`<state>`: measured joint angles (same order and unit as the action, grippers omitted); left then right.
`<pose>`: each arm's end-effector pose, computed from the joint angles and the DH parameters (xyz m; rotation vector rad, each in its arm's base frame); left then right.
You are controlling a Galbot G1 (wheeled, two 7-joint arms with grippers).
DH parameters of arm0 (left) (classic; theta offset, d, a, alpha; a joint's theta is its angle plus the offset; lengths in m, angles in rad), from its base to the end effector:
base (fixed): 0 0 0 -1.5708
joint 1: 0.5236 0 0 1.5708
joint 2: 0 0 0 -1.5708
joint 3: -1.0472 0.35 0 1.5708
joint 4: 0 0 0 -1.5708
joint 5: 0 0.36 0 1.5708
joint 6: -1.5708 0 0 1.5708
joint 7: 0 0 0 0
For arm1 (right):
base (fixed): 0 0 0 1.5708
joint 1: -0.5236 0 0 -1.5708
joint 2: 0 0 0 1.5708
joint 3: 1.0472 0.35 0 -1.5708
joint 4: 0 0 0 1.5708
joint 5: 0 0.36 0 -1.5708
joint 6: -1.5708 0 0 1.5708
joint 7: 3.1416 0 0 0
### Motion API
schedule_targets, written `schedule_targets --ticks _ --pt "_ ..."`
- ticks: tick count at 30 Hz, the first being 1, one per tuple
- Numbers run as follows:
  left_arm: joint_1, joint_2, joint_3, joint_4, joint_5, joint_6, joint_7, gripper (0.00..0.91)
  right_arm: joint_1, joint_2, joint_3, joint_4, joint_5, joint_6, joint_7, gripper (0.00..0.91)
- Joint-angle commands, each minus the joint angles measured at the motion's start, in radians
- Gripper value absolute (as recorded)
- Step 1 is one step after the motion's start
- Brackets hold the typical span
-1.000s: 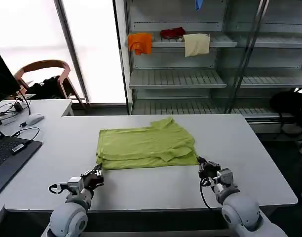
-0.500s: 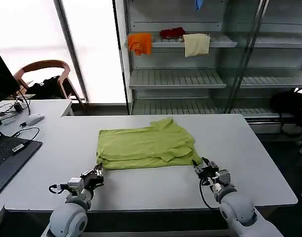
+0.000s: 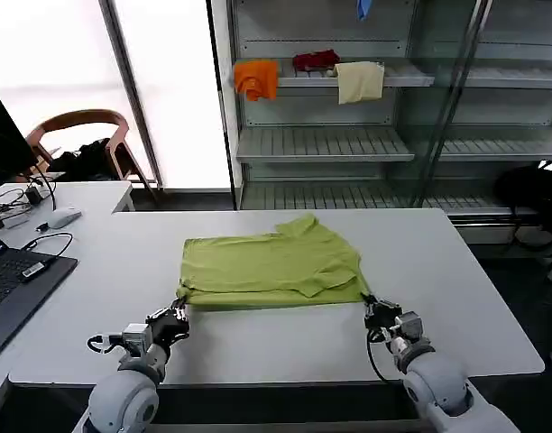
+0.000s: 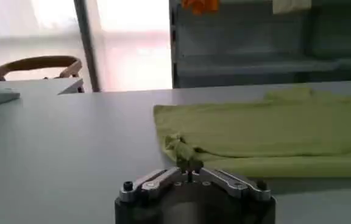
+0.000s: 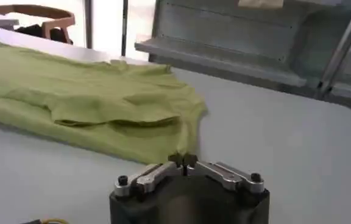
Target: Fold and organize the clothes.
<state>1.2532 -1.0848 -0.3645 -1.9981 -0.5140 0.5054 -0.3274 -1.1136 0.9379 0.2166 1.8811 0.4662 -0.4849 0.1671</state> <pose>0.2754 0.0479 -0.2637 -0.0354 -2.7410 -0.0778 0.3091 -0.0585 -0.2760 0.3117 -2.6871 0.3272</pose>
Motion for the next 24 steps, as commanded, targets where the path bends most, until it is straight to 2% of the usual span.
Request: schedule_targets --ticks 1,7,15,24 --pt "0.053 0.035 -0.011 -0.041 0.002 0.005 -0.021 0.01 -0.028 -0.051 0.007 0.106 0.029 -0.028 0.012 0.0" --pt "0.185 0.044 -0.014 -0.128 0.03 0.01 -0.079 0.01 -0.114 -0.121 0.02 0.252 0.072 -0.079 0.03 0.0" --pt "0.33 0.018 -0.016 -0.243 0.056 0.02 -0.257 0.01 -0.283 -0.17 0.049 0.402 0.085 -0.093 0.062 0.0" --pt "0.466 -0.022 -0.013 -0.332 0.123 -0.003 -0.444 0.02 -0.451 -0.185 0.095 0.428 0.069 -0.091 0.075 0.0"
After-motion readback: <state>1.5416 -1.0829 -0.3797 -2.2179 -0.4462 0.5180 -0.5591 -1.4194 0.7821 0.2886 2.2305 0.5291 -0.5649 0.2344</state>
